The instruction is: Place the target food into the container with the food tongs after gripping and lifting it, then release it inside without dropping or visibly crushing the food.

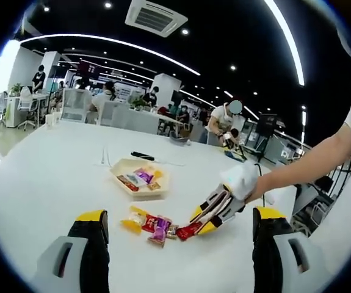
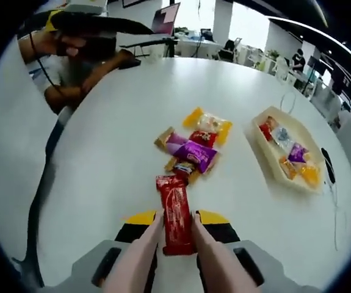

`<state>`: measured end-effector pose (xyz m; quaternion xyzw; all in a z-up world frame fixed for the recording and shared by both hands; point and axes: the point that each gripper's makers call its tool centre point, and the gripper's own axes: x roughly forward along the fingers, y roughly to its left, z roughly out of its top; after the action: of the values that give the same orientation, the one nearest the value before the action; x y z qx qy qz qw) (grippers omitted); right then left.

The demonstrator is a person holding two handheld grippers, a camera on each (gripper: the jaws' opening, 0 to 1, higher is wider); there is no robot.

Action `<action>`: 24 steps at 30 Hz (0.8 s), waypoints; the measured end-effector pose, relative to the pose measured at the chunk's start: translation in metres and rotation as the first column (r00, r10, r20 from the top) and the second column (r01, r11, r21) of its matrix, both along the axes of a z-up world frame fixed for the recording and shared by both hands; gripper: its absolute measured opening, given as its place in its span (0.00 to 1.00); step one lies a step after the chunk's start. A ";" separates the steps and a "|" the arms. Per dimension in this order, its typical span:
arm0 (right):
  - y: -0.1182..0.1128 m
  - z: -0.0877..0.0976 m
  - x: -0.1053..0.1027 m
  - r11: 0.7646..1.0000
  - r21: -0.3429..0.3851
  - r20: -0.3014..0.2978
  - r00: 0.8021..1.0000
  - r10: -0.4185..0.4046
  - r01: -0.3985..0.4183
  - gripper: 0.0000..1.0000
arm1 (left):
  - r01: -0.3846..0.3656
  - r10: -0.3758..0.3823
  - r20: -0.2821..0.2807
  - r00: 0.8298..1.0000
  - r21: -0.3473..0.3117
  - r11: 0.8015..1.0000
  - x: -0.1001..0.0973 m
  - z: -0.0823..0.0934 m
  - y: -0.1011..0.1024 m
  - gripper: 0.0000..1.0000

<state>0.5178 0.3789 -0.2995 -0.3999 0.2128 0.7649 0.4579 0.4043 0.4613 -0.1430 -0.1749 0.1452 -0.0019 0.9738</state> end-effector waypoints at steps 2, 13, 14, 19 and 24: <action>0.000 0.000 0.002 0.992 0.006 -0.041 0.992 -0.122 0.123 0.22 | 0.015 -0.015 -0.022 1.000 -0.008 1.000 0.000 -0.007 -0.005 0.99; 0.004 0.014 0.020 0.970 0.045 -0.067 0.969 -0.238 0.241 0.22 | -0.010 0.009 -0.014 1.000 -0.008 1.000 -0.008 -0.002 0.004 0.99; 0.006 0.018 0.021 0.968 0.069 -0.041 0.970 -0.238 0.241 0.22 | -0.004 0.004 -0.018 1.000 -0.005 1.000 -0.007 -0.003 0.004 0.99; 0.008 0.024 0.012 0.973 0.097 -0.026 0.978 -0.208 0.210 0.21 | 0.005 -0.004 -0.022 1.000 0.012 1.000 -0.007 0.003 0.004 0.99; 0.013 0.032 0.021 0.945 0.147 -0.058 0.956 -0.287 0.293 0.21 | 0.005 -0.005 -0.021 1.000 -0.008 1.000 -0.002 -0.003 0.004 0.99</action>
<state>0.5393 0.3915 -0.2671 -0.3139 0.2180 0.7105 0.5909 0.4019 0.4649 -0.1462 -0.1787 0.1556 -0.0031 0.9715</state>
